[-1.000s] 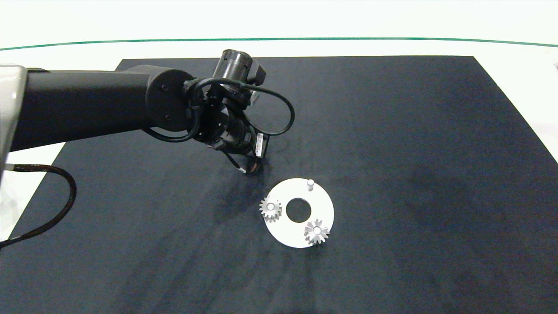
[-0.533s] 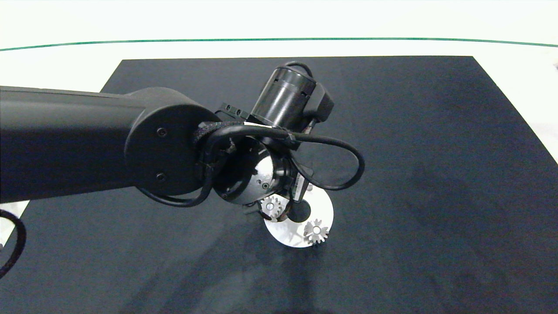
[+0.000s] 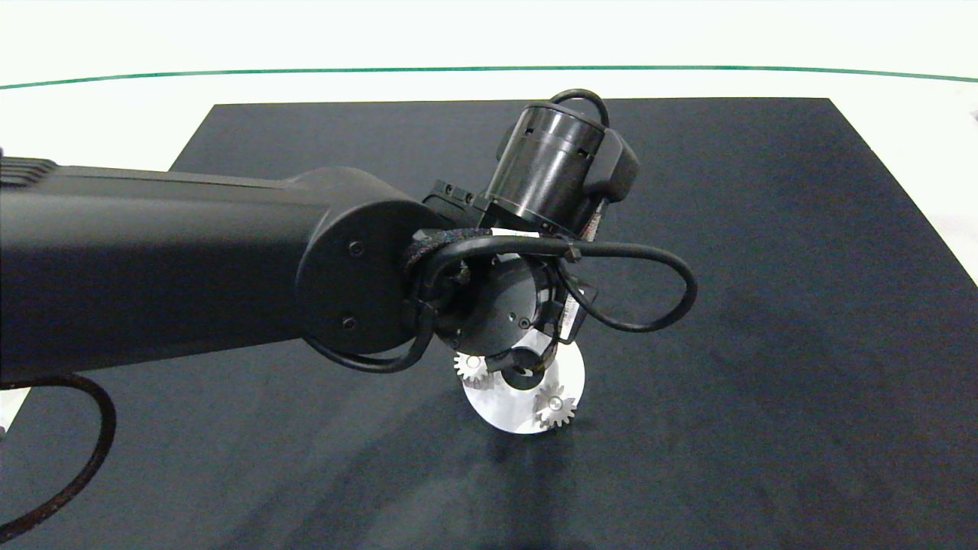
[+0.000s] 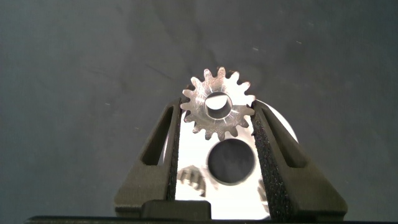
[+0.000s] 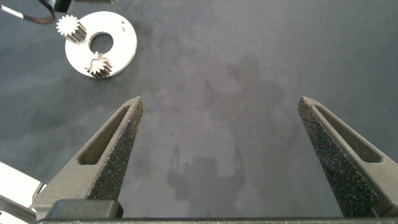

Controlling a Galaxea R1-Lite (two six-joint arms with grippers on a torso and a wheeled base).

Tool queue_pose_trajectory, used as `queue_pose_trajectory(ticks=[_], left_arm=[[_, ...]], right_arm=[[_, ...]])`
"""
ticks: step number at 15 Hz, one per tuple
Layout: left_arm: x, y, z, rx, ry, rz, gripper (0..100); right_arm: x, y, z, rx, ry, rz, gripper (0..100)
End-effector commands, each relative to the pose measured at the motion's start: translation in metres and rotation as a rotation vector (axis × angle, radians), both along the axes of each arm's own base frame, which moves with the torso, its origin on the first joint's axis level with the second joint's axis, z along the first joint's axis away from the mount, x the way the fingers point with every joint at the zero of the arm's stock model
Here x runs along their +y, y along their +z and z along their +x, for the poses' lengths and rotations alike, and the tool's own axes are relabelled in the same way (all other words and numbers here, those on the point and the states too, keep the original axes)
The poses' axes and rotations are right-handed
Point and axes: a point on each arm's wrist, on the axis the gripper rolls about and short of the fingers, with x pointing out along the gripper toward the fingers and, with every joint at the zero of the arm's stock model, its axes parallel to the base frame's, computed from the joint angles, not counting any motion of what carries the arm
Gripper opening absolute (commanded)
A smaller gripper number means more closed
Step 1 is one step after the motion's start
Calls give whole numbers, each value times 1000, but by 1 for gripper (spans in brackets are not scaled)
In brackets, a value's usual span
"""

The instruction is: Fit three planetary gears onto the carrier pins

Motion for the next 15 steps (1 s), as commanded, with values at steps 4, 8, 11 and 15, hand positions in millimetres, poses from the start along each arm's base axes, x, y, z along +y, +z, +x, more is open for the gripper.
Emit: queue_pose_trajectory(ticks=[4, 8, 11, 15], left_arm=[[-13, -19, -3, 35, -21, 49, 19], [-11, -25, 2, 49, -9, 72, 19], [-6, -25, 8, 51, 11, 74, 19], [-4, -32, 7, 68, 15, 93, 19]], right_arm=[[0, 0, 0, 1, -1, -3, 100], [0, 0, 0, 1, -1, -3, 100], [0, 0, 0, 1, -1, -3, 100], [0, 0, 0, 1, -1, -3, 100]])
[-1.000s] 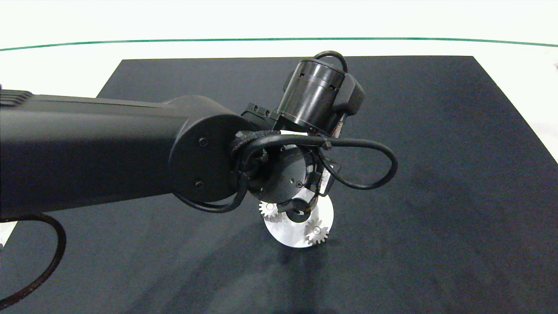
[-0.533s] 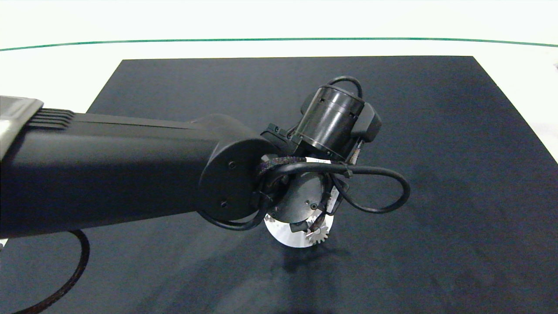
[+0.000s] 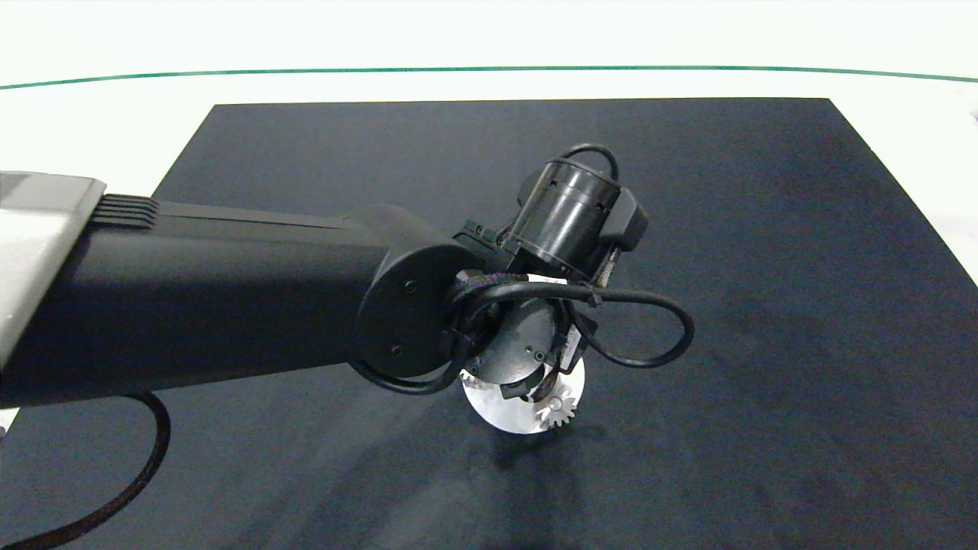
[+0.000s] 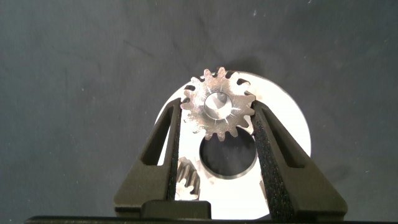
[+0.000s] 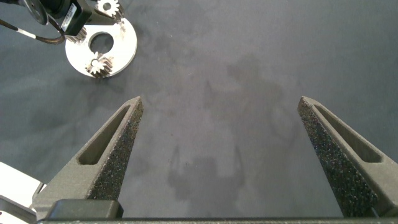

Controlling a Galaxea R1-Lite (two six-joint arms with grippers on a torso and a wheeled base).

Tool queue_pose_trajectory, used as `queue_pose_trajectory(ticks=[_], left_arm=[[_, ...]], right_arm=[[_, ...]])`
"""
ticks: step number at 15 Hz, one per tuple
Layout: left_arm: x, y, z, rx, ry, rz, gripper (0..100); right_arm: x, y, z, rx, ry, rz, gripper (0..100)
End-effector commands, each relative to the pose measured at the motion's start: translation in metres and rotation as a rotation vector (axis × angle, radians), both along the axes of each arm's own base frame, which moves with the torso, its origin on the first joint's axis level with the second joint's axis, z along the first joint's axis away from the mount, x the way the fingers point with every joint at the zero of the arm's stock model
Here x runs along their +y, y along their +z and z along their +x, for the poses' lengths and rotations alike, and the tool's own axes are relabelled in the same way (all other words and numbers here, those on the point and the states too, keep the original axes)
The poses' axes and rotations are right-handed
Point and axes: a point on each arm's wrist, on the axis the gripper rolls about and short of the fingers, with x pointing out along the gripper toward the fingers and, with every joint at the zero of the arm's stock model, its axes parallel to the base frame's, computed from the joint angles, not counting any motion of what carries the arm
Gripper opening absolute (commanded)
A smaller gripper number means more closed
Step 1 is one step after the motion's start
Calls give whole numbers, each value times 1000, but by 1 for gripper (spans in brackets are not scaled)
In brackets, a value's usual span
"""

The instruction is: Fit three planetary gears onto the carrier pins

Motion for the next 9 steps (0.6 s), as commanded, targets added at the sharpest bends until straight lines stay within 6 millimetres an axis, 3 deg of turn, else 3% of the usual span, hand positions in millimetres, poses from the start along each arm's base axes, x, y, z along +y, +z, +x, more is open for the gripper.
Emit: queue_pose_trajectory(ticks=[1, 9], left_arm=[[0, -4, -1, 8, 3, 13, 19], [-9, -2, 1, -5, -8, -2, 19]], right_arm=[[0, 0, 0, 2, -1, -3, 100], [0, 0, 0, 2, -1, -3, 100]])
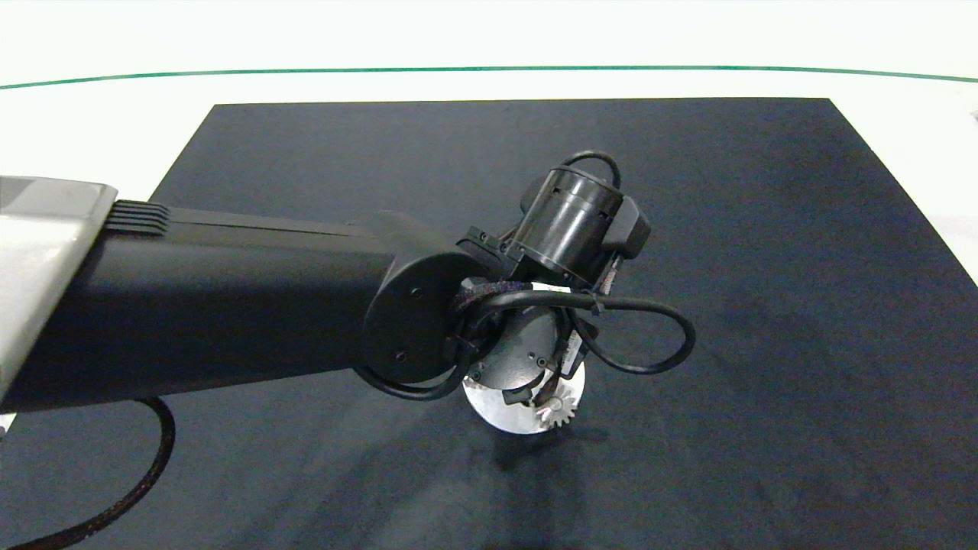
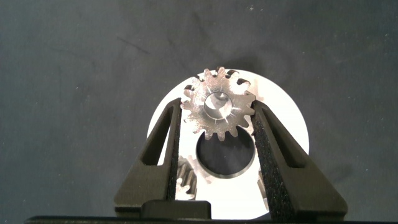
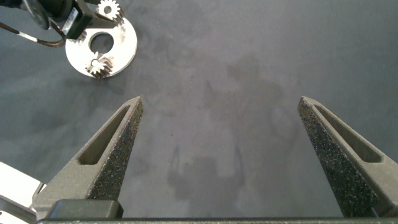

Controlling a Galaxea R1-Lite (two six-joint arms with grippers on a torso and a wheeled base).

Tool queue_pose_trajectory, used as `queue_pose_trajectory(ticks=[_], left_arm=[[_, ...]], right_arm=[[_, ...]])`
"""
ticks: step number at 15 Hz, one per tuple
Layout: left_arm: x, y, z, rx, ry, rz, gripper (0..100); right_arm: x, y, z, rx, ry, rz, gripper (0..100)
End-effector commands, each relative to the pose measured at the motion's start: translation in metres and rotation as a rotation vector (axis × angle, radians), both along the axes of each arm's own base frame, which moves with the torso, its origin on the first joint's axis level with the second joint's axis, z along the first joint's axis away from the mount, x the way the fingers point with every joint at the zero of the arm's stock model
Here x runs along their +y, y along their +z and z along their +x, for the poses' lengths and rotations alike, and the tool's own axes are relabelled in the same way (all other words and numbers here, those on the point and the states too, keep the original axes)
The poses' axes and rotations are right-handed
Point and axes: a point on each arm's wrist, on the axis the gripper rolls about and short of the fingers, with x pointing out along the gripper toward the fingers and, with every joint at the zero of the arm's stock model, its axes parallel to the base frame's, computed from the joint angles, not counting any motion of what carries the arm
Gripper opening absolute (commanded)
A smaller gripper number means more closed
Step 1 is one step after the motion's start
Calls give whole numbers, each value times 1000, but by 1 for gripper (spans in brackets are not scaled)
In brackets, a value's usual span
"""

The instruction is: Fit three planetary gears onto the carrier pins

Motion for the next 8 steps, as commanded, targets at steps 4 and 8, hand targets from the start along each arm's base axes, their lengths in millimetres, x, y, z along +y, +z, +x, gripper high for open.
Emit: queue_pose_trajectory(ticks=[4, 8], left_arm=[[-13, -6, 6, -2, -6, 4, 19], [-14, -9, 8, 0, -4, 6, 19]], right_arm=[[0, 0, 0, 2, -1, -3, 100], [0, 0, 0, 2, -1, -3, 100]])
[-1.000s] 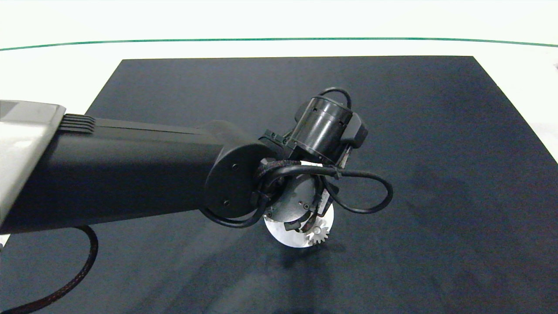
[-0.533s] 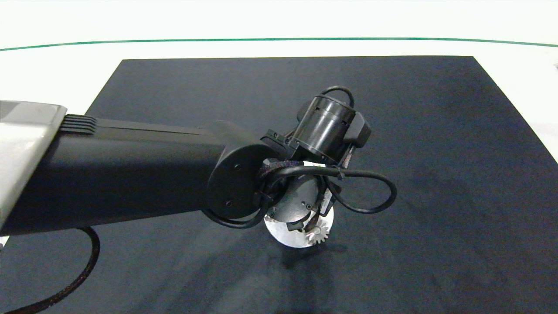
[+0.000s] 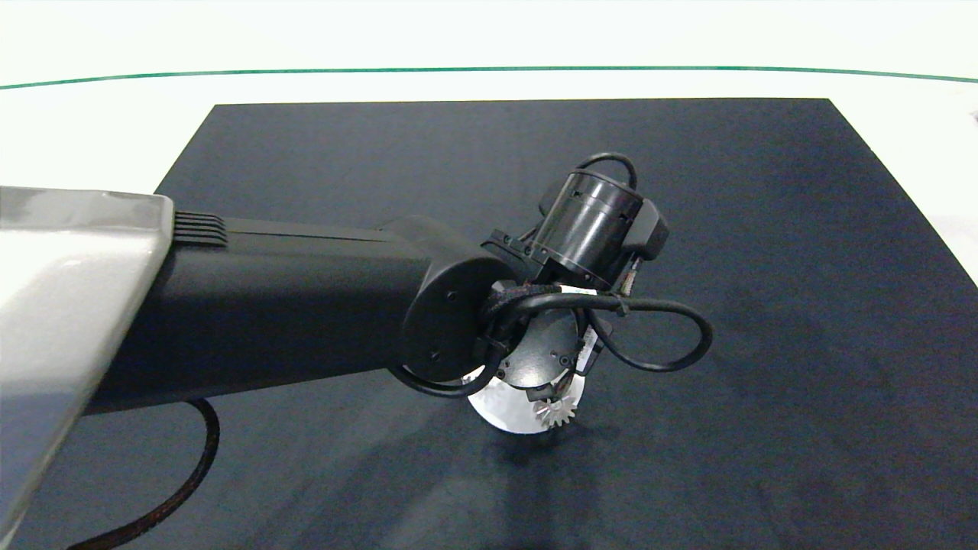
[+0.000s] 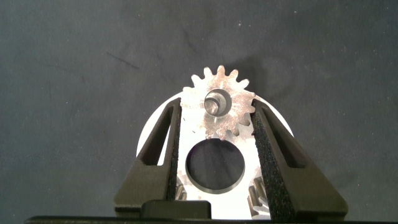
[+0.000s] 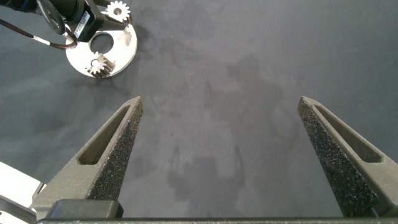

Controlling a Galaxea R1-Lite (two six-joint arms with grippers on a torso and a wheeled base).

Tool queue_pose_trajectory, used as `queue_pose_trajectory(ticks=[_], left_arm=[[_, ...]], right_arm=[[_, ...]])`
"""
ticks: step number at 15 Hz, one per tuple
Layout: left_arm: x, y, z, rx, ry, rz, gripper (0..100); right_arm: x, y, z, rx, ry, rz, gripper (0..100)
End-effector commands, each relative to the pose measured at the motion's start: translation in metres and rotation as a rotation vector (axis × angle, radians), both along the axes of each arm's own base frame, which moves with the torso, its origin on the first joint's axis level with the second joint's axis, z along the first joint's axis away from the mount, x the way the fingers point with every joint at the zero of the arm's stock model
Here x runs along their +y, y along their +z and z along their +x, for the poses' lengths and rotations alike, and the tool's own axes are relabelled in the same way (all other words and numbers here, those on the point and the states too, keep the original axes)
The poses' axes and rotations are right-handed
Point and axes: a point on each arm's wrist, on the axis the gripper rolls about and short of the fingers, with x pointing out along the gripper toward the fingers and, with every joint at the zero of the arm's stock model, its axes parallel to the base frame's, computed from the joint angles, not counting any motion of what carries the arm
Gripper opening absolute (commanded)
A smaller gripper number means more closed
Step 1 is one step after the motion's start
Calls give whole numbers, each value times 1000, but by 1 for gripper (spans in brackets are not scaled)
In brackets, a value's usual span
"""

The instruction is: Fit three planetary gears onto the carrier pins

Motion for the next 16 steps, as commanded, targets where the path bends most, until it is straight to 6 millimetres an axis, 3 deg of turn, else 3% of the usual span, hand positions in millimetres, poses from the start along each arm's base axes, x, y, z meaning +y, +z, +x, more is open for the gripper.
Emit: queue_pose_trajectory(ticks=[1, 16], left_arm=[[-1, -5, 2, 8, 7, 7, 19], [6, 1, 0, 12, 27, -18, 19]], right_arm=[[0, 0, 0, 2, 0, -3, 100], [0, 0, 0, 2, 0, -3, 100]])
